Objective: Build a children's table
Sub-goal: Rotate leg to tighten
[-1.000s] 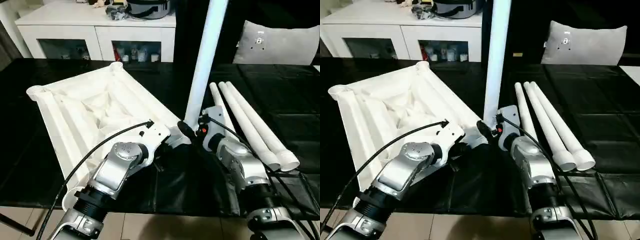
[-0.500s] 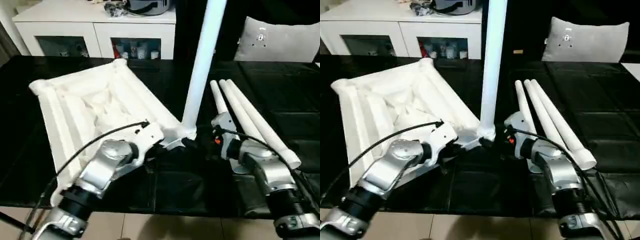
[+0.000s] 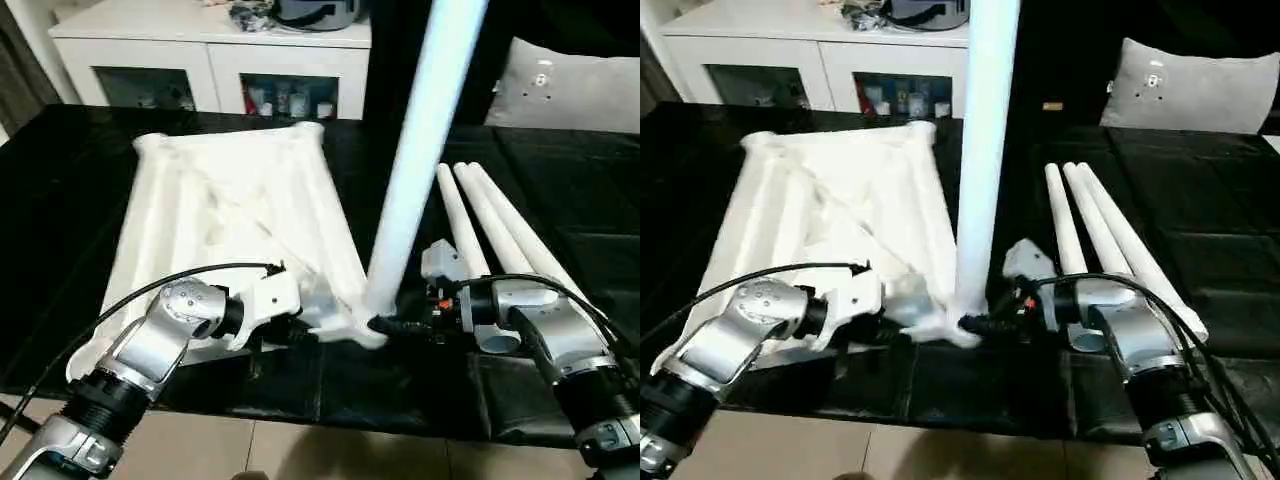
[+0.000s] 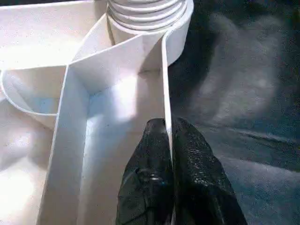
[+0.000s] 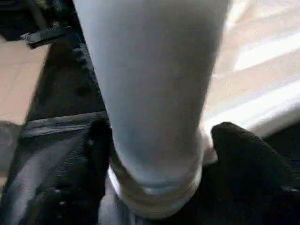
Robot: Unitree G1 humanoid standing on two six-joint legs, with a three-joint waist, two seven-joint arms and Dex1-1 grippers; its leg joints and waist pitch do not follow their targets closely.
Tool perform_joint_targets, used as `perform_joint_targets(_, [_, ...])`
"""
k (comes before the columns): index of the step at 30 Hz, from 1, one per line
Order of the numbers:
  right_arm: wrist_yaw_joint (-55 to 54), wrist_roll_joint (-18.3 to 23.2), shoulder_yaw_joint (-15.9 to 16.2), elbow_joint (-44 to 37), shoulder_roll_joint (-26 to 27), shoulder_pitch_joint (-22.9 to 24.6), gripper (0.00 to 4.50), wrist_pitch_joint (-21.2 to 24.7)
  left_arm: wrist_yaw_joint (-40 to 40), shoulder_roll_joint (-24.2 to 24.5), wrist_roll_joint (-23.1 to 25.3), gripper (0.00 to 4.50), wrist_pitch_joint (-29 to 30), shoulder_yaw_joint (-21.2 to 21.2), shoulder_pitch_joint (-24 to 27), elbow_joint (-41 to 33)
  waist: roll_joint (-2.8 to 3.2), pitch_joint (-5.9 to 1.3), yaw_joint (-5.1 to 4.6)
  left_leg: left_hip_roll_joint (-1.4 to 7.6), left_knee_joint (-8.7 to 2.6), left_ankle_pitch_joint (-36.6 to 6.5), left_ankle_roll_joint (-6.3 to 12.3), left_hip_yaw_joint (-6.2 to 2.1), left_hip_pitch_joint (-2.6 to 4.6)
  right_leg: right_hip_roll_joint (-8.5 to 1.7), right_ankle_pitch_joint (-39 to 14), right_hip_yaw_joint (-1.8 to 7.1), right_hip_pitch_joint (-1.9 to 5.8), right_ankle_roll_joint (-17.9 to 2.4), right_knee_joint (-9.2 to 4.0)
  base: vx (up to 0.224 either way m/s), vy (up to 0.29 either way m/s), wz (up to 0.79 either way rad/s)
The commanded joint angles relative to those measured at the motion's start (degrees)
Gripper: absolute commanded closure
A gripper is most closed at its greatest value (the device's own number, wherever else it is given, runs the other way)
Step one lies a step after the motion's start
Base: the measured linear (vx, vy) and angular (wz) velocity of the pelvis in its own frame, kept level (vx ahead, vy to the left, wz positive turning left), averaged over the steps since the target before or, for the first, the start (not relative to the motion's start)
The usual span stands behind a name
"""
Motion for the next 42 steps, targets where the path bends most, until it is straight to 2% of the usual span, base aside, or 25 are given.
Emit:
perform_joint_targets(1, [0.3,0.1,0.0,1.2,0.0,-1.2,1.3,-1.0,-3.8,0.6,0.1,4.5,-1.6,-2.4,-0.2,0.1,-0.42,-3.24,-0.09,3.13,-3.55,-6.9,4.69,-0.2,0.28,-4.98,-9.2,2.91,3.13,-12.3,-3.96,0.0,0.0,0.0])
perform_joint_targets(2, [0.5,0.0,0.1,1.5,0.2,-1.2,1.3,-1.3,-4.0,0.7,0.1,4.5,-1.8,-2.5,-0.3,0.2,-0.57,-3.25,-0.06,3.12,-3.55,-6.9,4.59,-0.2,0.25,-5.0,-9.3,2.9,3.18,-12.3,-3.94,0.0,0.0,0.0])
perform_joint_targets(5, [0.9,0.0,0.4,1.8,0.6,-1.1,1.51,-1.4,-4.3,0.8,0.2,4.5,-2.1,-2.6,-0.3,0.5,-0.52,-3.35,-0.07,3.16,-3.59,-6.2,4.32,-0.31,0.25,-4.95,-8.1,2.85,3.25,-12.2,-3.7,0.0,0.0,0.0])
perform_joint_targets(6, [1.1,0.0,0.5,1.9,0.6,-1.0,1.76,-1.4,-4.3,0.8,0.2,4.5,-2.2,-2.6,-0.2,0.5,-0.47,-3.4,-0.04,3.12,-3.52,-5.9,4.39,-0.29,0.25,-4.93,-7.5,2.88,3.25,-12.3,-3.65,0.0,0.0,0.0])
perform_joint_targets(11, [1.6,0.2,0.8,1.9,0.7,-0.7,1.85,-1.1,-4.4,0.8,0.2,4.5,-2.4,-2.5,-0.1,0.8,-0.5,-3.41,0.01,3.04,-3.46,-5.7,4.41,-0.26,0.17,-4.91,-7.6,2.86,3.34,-12.2,-3.66,0.0,0.0,0.0])
perform_joint_targets(16, [1.5,3.0,-0.3,-0.3,2.4,1.7,1.89,2.5,-2.2,-1.0,-1.4,4.5,0.0,-1.1,0.8,0.3,-0.44,-3.43,0.04,3.08,-3.39,-5.5,4.62,-0.19,0.16,-4.83,-6.8,2.87,3.35,-12.5,-3.61,0.0,0.0,0.0])
perform_joint_targets(17, [-2.2,2.8,-0.8,-0.7,3.9,2.3,1.89,4.8,0.0,-2.3,-1.8,4.5,1.9,-0.2,1.1,-0.2,-0.48,-3.42,0.1,3.1,-3.42,-5.5,4.45,-0.19,0.12,-4.87,-7.0,2.87,3.32,-12.4,-3.61,0.0,0.0,0.0])
perform_joint_targets(19, [-7.7,1.8,-1.4,-0.3,6.0,2.4,1.91,7.5,2.6,-3.9,-2.0,4.5,4.1,0.6,1.4,-0.6,-0.27,-3.24,-0.15,3.11,-3.66,-6.7,3.74,-0.28,0.25,-4.8,-9.0,2.83,3.18,-12.1,-3.87,0.0,0.0,0.0])
perform_joint_targets(20, [-12.0,1.1,-2.0,0.5,7.8,2.1,1.91,8.4,5.6,-5.6,-1.9,4.5,6.3,1.4,1.3,-0.7,-0.37,-2.95,-0.4,2.88,-3.89,-8.5,2.95,-0.37,0.16,-4.98,-13.1,2.78,3.31,-11.2,-4.37,0.0,0.0,0.0])
perform_joint_targets(21, [-15.6,0.9,-2.8,1.1,9.7,1.8,1.91,9.3,8.5,-7.3,-1.7,4.5,7.9,2.2,1.1,-0.7,-0.26,-2.7,-0.64,2.85,-4.19,-10.8,1.77,-0.42,0.48,-5.1,-18.3,2.78,3.16,-9.9,-4.9,0.0,0.0,0.0])
perform_joint_targets(22, [-15.6,0.9,-2.8,1.1,9.7,1.8,1.92,9.3,8.5,-7.3,-1.7,4.5,7.9,2.2,1.1,-0.7,-0.26,-2.7,-0.64,2.85,-4.19,-10.8,1.77,-0.42,0.48,-5.1,-18.3,2.78,3.16,-9.9,-4.9,0.0,0.0,0.0])
perform_joint_targets(23, [-23.8,0.4,-4.6,2.8,13.6,0.8,1.92,11.2,14.6,-11.3,-1.8,4.5,12.2,4.2,0.4,-0.6,-0.35,-2.45,-1.44,2.71,-4.44,-13.3,0.44,-0.54,0.65,-5.24,-24.9,2.78,3.12,-7.9,-5.55,0.0,0.0,0.0])
perform_joint_targets(24, [-27.4,0.2,-5.4,3.6,15.4,0.3,1.92,12.1,17.5,-13.4,-1.8,4.5,13.9,5.1,0.0,-0.6,-0.42,-2.28,-2.02,2.55,-4.54,-14.5,-0.22,-0.73,0.65,-5.25,-27.9,2.59,3.09,-6.8,-5.92,0.0,0.0,0.0])
perform_joint_targets(25, [-30.7,-0.2,-6.0,4.5,16.8,-0.2,1.92,12.6,19.8,-15.3,-2.0,4.5,15.6,6.0,-0.5,-0.5,-0.26,-2.34,-2.18,2.57,-4.59,-15.0,-0.48,-0.79,0.88,-5.23,-28.9,2.56,2.98,-6.4,-6.04,0.0,0.0,0.0])
perform_joint_targets(26, [-32.6,-0.4,-6.3,4.9,17.6,-0.5,1.92,13.0,21.2,-16.4,-2.0,4.5,16.6,6.4,-0.7,-0.5,-0.37,-2.29,-2.49,2.57,-4.63,-15.5,-0.57,-0.77,1.03,-5.14,-29.3,2.58,2.79,-6.2,-6.16,0.0,0.0,0.0])
perform_joint_targets(27, [-34.7,-1.1,-6.6,5.3,18.5,-0.7,1.92,13.2,22.5,-17.5,-2.0,4.5,17.6,6.8,-0.9,-0.6,-0.44,-2.53,-2.76,2.31,-4.4,-15.0,0.08,-0.77,1.04,-5.21,-29.3,2.65,2.83,-5.6,-6.41,0.0,0.0,0.0])
perform_joint_targets(29, [-43.1,-3.0,-8.1,8.1,21.2,-1.7,1.92,12.2,28.3,-21.4,-0.4,4.5,18.6,7.5,-2.3,0.2,-0.45,-2.56,-2.93,2.41,-4.48,-13.1,0.38,-0.72,0.76,-4.99,-26.5,2.78,2.76,-6.1,-6.17,0.0,0.0,0.0])
perform_joint_targets(30, [-43.7,-3.2,-8.1,8.4,21.4,-1.8,1.92,11.8,28.9,-21.8,-0.2,4.5,18.6,7.5,-2.5,0.4,-0.45,-2.75,-2.91,2.34,-4.37,-12.4,0.52,-0.63,0.77,-4.98,-25.4,2.81,2.8,-6.2,-6.12,0.0,0.0,0.0])
perform_joint_targets(31, [-45.6,-4.1,-8.1,9.2,22.0,-2.0,1.92,10.2,31.3,-23.2,0.9,4.5,18.7,7.5,-3.0,0.8,-0.38,-2.97,-2.79,2.44,-4.24,-10.7,1.01,-0.52,0.61,-4.91,-21.1,2.89,2.94,-7.0,-5.7,0.0,0.0,0.0])
perform_joint_targets(32, [-45.6,-4.1,-8.1,9.2,22.0,-2.0,1.92,10.2,31.3,-23.2,0.9,4.5,18.7,7.5,-3.0,0.8,-0.38,-2.97,-2.79,2.44,-4.24,-10.7,1.01,-0.52,0.61,-4.91,-21.1,2.89,2.94,-7.0,-5.7,0.0,0.0,0.0])
perform_joint_targets(33, [-45.7,-3.5,-8.7,9.2,22.6,-1.9,1.37,10.0,32.4,-24.0,1.6,4.5,18.7,7.2,-3.2,1.0,-0.38,-3.15,-2.55,2.46,-4.02,-8.7,1.83,-0.34,0.51,-4.87,-16.0,3.07,3.07,-8.3,-5.26,0.0,0.0,0.0])
perform_joint_targets(37, [-45.5,-2.9,-9.9,7.2,22.7,-1.0,1.13,10.1,33.2,-24.9,1.9,4.5,19.8,7.1,-2.8,0.3,-0.52,-3.51,-2.21,2.32,-3.65,-4.0,3.78,-0.24,0.05,-4.78,-7.8,2.94,3.58,-10.0,-4.4,0.0,0.0,0.0])
perform_joint_targets(41, [-43.0,-2.9,-10.0,6.5,20.2,-0.5,0.73,7.0,30.6,-21.3,3.8,4.5,16.8,4.8,-2.1,0.7,-0.49,-3.37,-1.9,2.4,-3.74,-4.9,4.38,-0.22,0.0,-4.78,-9.4,2.82,3.5,-9.8,-4.59,0.0,0.0,0.0])
perform_joint_targets(42, [-42.3,-2.9,-9.9,6.4,19.5,-0.4,0.65,6.0,29.8,-20.6,4.1,4.5,15.9,4.3,-2.0,1.0,-0.26,-3.35,-1.82,2.44,-3.75,-5.4,4.28,-0.24,0.04,-4.86,-10.0,2.84,3.45,-9.6,-4.64,0.0,0.0,0.0])
